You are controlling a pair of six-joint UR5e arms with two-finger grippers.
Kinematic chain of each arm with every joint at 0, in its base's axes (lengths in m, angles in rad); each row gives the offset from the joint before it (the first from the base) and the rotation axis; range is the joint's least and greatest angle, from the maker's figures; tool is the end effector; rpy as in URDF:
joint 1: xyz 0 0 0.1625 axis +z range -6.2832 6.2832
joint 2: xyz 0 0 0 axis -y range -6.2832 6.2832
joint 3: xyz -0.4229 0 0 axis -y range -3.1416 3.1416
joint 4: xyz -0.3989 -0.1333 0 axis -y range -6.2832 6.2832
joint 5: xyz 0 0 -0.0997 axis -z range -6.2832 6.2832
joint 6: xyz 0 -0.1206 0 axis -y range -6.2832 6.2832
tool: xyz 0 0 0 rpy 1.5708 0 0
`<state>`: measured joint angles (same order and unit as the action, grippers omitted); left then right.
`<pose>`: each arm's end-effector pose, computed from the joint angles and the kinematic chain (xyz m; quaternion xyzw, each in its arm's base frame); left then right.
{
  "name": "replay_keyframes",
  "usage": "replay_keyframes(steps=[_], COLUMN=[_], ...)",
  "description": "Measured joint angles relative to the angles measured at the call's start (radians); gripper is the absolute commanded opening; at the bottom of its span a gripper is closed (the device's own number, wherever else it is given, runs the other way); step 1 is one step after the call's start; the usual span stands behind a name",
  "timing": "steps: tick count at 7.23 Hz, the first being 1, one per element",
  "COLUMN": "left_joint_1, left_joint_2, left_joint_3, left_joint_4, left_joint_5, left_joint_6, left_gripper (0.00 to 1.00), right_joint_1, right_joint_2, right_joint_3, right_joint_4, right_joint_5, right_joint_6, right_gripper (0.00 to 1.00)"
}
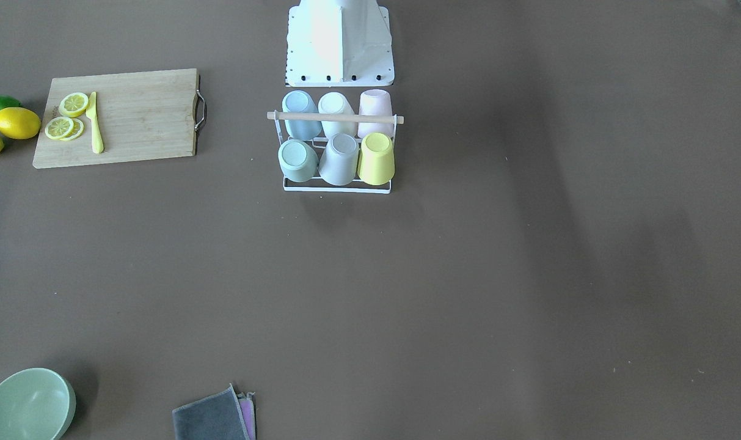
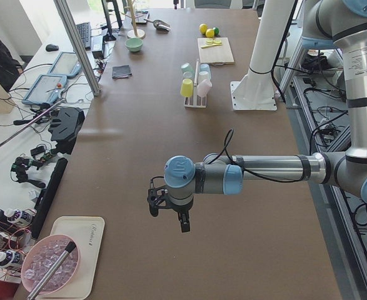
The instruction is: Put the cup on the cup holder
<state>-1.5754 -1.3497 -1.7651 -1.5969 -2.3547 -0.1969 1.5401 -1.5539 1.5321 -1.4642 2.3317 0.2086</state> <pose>-0.0500 -0.4054 0.6713 -0.0370 0.3802 -0.0931 0.9195 0.0344 -0.5140 0.6726 -0.0052 -0.3731 0.0667 0.9254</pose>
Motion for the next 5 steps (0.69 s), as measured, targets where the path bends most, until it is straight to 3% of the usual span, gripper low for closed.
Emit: replay_keyframes(steps=[5], left_joint_1=[0.000], left_joint_2=[0.000], left_joint_3=[0.005], left_joint_4=[-0.003], left_joint_5=[0.001], left_joint_6=[0.005], left_gripper=[0.98], right_joint_1=[0.000], right_joint_2=[0.004], right_joint_3=[0.011], right_joint_4=[-0.025], right_joint_5=[0.000], right_joint_6=[-0.001], right_gripper=[1.00])
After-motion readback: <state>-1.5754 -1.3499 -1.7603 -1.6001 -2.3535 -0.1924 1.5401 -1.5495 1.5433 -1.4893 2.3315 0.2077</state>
